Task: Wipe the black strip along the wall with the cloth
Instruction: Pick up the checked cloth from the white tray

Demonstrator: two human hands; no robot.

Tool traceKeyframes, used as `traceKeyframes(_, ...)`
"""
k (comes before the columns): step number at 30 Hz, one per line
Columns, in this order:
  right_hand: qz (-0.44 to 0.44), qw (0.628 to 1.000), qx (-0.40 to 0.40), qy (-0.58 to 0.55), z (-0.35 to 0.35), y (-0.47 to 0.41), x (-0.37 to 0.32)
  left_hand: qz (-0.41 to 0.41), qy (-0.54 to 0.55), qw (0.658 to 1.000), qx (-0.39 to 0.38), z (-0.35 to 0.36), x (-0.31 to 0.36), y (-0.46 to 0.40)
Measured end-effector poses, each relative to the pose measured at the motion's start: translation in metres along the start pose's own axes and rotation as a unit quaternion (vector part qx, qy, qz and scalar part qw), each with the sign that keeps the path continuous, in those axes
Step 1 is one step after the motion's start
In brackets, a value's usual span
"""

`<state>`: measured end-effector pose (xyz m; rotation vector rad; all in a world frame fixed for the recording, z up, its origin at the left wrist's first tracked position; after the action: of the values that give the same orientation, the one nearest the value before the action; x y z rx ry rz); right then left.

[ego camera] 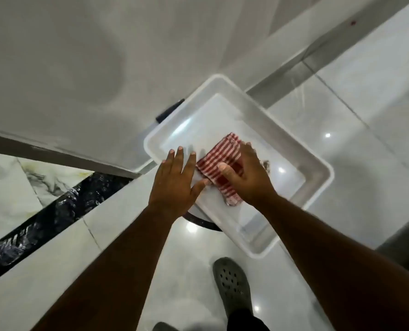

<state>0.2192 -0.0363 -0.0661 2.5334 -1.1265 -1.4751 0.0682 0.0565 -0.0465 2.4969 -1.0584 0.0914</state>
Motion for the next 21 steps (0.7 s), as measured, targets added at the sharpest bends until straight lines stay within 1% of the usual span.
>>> traceKeyframes(1, -0.007, 1.0, -0.003, 0.025, 0.013, -0.006, 0.007, 0.008, -0.02, 1.0, 0.004, 0.009, -0.002, -0.004)
traceKeyframes(3, -0.016, 0.992, -0.004, 0.127, 0.035, -0.015, 0.021, 0.023, -0.061, 0.998, 0.017, 0.023, -0.006, -0.01)
traceKeyframes(6, -0.047, 0.964, 0.032, 0.259, 0.059, -0.017, 0.032, 0.038, -0.079, 0.995, 0.054, 0.035, -0.009, -0.012)
traceKeyframes(7, -0.057, 0.955, 0.047, 0.287, 0.063, -0.017, 0.036, 0.038, -0.081, 0.994, 0.069, 0.036, -0.01, -0.012)
traceKeyframes(9, -0.069, 0.947, 0.074, 0.304, 0.066, -0.016, 0.039, 0.041, -0.085, 0.991, 0.095, 0.034, -0.009, -0.011)
traceKeyframes(12, -0.083, 0.946, 0.123, 0.289, 0.063, -0.016, 0.035, 0.037, -0.079, 0.991, 0.1, 0.034, -0.01, -0.012)
traceKeyframes(14, -0.071, 0.953, 0.132, 0.264, 0.056, -0.019, 0.031, 0.032, -0.088, 0.992, 0.09, 0.034, -0.012, -0.012)
traceKeyframes(16, -0.043, 0.971, 0.132, 0.194, 0.044, -0.019, 0.027, 0.028, -0.071, 0.993, 0.085, 0.031, -0.014, -0.004)
traceKeyframes(18, -0.003, 0.985, 0.149, 0.088, 0.024, -0.013, 0.019, 0.025, -0.032, 0.995, 0.094, 0.022, -0.019, 0.009)
traceKeyframes(19, 0.008, 0.986, 0.162, 0.048, 0.015, -0.007, 0.01, 0.018, -0.013, 0.995, 0.099, 0.016, -0.025, 0.018)
traceKeyframes(21, 0.016, 0.985, 0.172, 0.02, 0.004, 0.004, -0.016, -0.007, 0.01, 0.995, 0.099, 0.003, -0.047, 0.038)
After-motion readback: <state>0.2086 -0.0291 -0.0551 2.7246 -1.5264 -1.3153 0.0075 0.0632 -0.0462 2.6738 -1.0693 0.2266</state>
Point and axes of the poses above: each hand's wrist, its own y-axis away from the middle knuckle, its own z-axis out of the palm, x = y × z, the point moved 10 cm from there along -y, towards the middle knuckle, and after that the axes turned 7 degrees about x, right-handed, at the moved point
